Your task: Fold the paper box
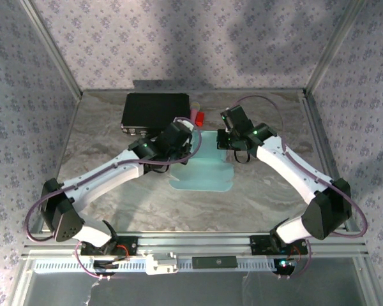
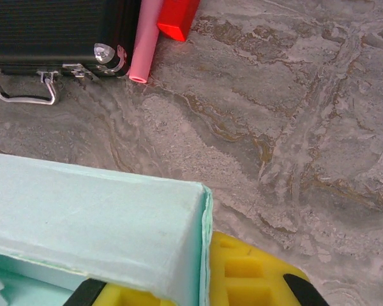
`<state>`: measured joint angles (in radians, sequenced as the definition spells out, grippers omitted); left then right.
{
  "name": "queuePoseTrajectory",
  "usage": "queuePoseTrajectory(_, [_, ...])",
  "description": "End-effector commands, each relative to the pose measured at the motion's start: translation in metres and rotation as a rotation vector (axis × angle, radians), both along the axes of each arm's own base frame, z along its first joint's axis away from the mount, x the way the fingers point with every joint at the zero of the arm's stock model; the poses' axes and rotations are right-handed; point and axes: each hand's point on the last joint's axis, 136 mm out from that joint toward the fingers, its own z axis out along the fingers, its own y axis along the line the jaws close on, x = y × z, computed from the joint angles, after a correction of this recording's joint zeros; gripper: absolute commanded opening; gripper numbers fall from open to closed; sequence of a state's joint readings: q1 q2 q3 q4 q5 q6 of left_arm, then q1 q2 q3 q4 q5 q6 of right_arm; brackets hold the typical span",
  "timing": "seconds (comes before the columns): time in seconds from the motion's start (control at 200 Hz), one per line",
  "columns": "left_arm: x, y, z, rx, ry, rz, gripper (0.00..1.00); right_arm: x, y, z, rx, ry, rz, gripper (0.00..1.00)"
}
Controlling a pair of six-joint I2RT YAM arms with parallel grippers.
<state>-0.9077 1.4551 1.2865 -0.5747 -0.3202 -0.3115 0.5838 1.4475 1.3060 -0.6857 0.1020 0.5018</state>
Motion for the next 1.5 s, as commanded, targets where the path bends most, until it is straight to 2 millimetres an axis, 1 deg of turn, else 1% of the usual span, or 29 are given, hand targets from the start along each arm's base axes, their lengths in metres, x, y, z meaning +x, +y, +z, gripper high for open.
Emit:
queuePoseTrajectory(0.0, [0.0, -0.023, 0.017, -0.002, -0.073, -0.03, 0.17, -0.005, 0.035, 0.028, 0.137, -0.021, 0.071, 0.0])
queuePoseTrajectory(0.13, [-0.003, -0.026, 0.022, 0.006, -0.119, -0.017, 0.17, -0.003, 0.032, 0.026, 0.129, -0.013, 0.056, 0.0])
queuePoseTrajectory(0.27, [-0.007, -0.027, 0.031, -0.026, -0.124, -0.029, 0.17, -0.002, 0.027, 0.021, 0.133, 0.0, 0.044, 0.0])
queuePoseTrajectory(0.4, [-0.011, -0.031, 0.034, -0.035, -0.104, -0.057, 0.17, 0.0, 0.024, 0.021, 0.15, 0.003, 0.038, 0.0])
queuePoseTrajectory(0.435, [-0.011, -0.032, 0.034, -0.046, -0.096, -0.063, 0.16, 0.0, 0.024, 0.022, 0.151, 0.002, 0.038, 0.0])
queuePoseTrajectory(0.5, [-0.01, -0.032, 0.034, -0.06, -0.084, -0.063, 0.12, 0.0, 0.024, 0.024, 0.154, -0.002, 0.037, 0.0])
queuePoseTrajectory(0.59, [-0.008, -0.031, 0.031, -0.051, -0.077, -0.055, 0.09, 0.0, 0.024, 0.026, 0.163, -0.004, 0.037, 0.0])
queuePoseTrajectory(0.745, [-0.005, -0.029, 0.022, 0.01, -0.082, -0.03, 0.08, 0.0, 0.025, 0.03, 0.173, -0.004, 0.035, 0.0])
queuePoseTrajectory(0.8, [-0.004, -0.026, 0.02, 0.031, -0.092, -0.01, 0.09, 0.0, 0.026, 0.031, 0.173, -0.007, 0.035, 0.0])
queuePoseTrajectory(0.86, [-0.002, -0.022, 0.019, 0.045, -0.102, 0.011, 0.15, -0.001, 0.026, 0.031, 0.172, -0.004, 0.038, 0.0])
queuePoseTrajectory(0.989, [0.006, -0.005, 0.023, 0.094, -0.148, 0.09, 0.17, -0.002, 0.025, 0.032, 0.172, -0.006, 0.037, 0.0])
queuePoseTrajectory(1.089, [0.005, -0.003, 0.026, 0.089, -0.154, 0.088, 0.25, 0.0, 0.023, 0.03, 0.172, -0.003, 0.034, 0.0])
queuePoseTrajectory(1.184, [0.003, -0.002, 0.031, 0.076, -0.155, 0.089, 0.27, 0.001, 0.022, 0.028, 0.175, 0.0, 0.03, 0.0])
queuePoseTrajectory(1.279, [0.001, 0.002, 0.031, 0.084, -0.15, 0.094, 0.3, 0.002, 0.022, 0.026, 0.178, 0.004, 0.028, 0.0])
queuePoseTrajectory(1.334, [0.002, 0.007, 0.033, 0.099, -0.159, 0.112, 0.3, 0.002, 0.022, 0.027, 0.18, 0.002, 0.03, 0.0])
queuePoseTrajectory(1.494, [0.002, 0.012, 0.034, 0.105, -0.158, 0.129, 0.3, 0.003, 0.022, 0.026, 0.181, 0.0, 0.028, 0.0])
